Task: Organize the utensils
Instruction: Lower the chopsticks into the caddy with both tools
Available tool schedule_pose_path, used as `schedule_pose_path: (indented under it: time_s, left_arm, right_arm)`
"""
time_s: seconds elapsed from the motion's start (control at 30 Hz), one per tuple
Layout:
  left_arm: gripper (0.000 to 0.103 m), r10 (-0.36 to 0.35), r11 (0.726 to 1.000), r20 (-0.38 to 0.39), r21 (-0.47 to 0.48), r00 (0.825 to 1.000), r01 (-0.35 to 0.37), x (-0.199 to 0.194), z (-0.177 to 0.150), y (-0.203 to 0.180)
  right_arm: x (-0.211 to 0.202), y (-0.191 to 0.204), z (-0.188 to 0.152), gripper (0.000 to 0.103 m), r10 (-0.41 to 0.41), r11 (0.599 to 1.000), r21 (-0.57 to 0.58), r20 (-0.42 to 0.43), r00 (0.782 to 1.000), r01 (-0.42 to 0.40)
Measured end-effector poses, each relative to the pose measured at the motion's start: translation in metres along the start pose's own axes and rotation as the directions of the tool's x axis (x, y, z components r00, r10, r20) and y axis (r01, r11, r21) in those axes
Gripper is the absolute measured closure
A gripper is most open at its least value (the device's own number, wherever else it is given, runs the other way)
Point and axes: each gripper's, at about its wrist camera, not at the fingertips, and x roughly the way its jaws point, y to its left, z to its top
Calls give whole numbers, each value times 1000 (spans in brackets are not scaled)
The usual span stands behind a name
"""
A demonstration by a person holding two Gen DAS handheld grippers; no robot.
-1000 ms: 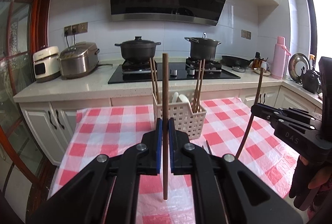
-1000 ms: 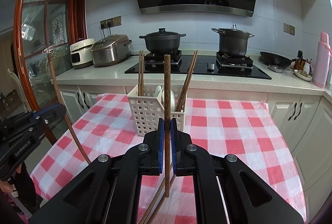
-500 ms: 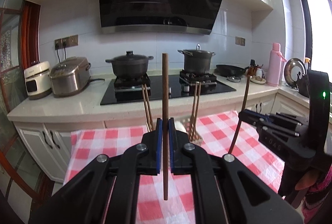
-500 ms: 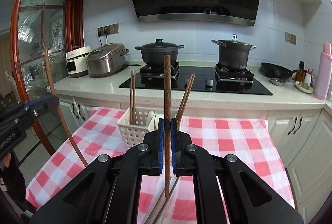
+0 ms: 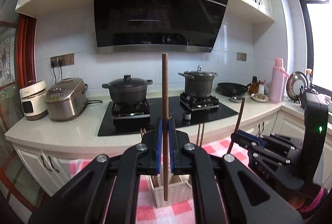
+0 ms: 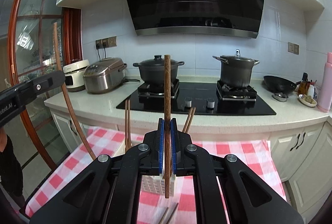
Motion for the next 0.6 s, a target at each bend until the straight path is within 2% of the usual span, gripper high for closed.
schedule_pose_path:
  time_s: [0.17,0.27,0.6]
  left_arm:
    - [97,23,1000,30,-6,999,-23,22,16,3]
    - [97,26,999,22,-29,999,-25,41,18,9]
    - [97,5,996,-89,-86,996,-13,101,-19,25]
  right_arm:
    - [14,-1,14,97,0,1000,5,22,1000,-1]
    - [26,-2,18,97,10,1000,12,18,1000,-10]
    - [68,-2,3,97,40,998,44,-50,998,-38]
